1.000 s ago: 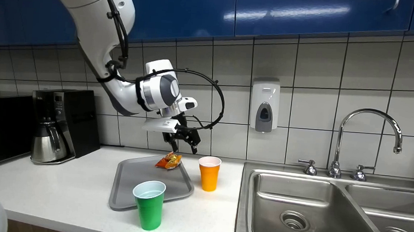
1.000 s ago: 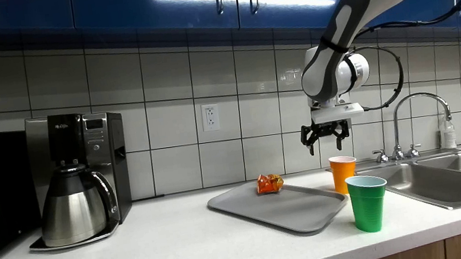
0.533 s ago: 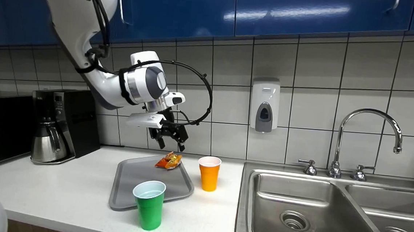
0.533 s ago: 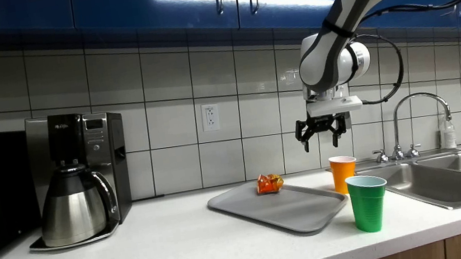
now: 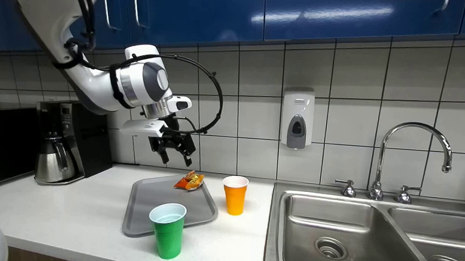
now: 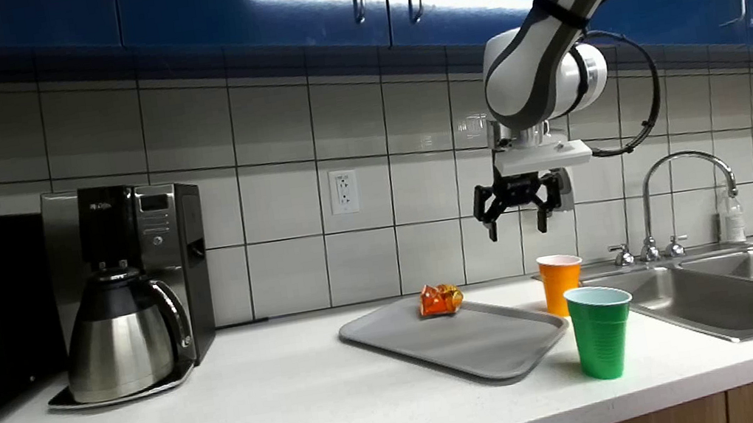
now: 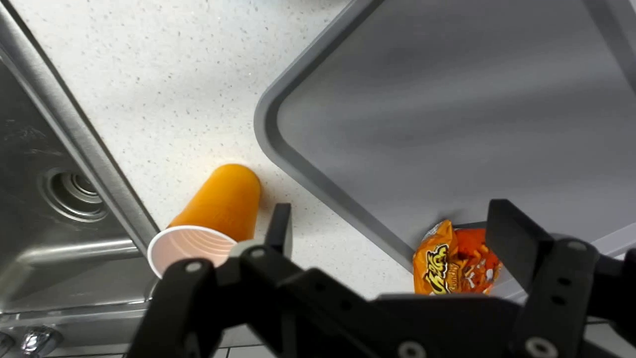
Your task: Remove the green and orange cups from the tray
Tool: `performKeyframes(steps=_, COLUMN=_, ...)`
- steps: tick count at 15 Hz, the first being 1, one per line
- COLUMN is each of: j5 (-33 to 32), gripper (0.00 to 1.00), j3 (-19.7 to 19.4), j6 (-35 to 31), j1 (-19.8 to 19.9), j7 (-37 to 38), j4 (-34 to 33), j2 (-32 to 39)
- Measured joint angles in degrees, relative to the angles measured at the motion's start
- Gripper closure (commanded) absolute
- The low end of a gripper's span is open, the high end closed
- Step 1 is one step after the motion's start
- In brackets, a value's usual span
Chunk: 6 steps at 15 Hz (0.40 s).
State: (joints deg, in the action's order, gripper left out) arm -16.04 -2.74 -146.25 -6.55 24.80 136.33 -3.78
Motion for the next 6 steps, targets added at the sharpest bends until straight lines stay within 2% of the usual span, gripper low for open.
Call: performKeyframes(steps=6, j5=0.10, gripper=0.00, j3=1.81, j6=1.68, j1=0.22, j7=0.04, j4=2.24, j2=-3.01)
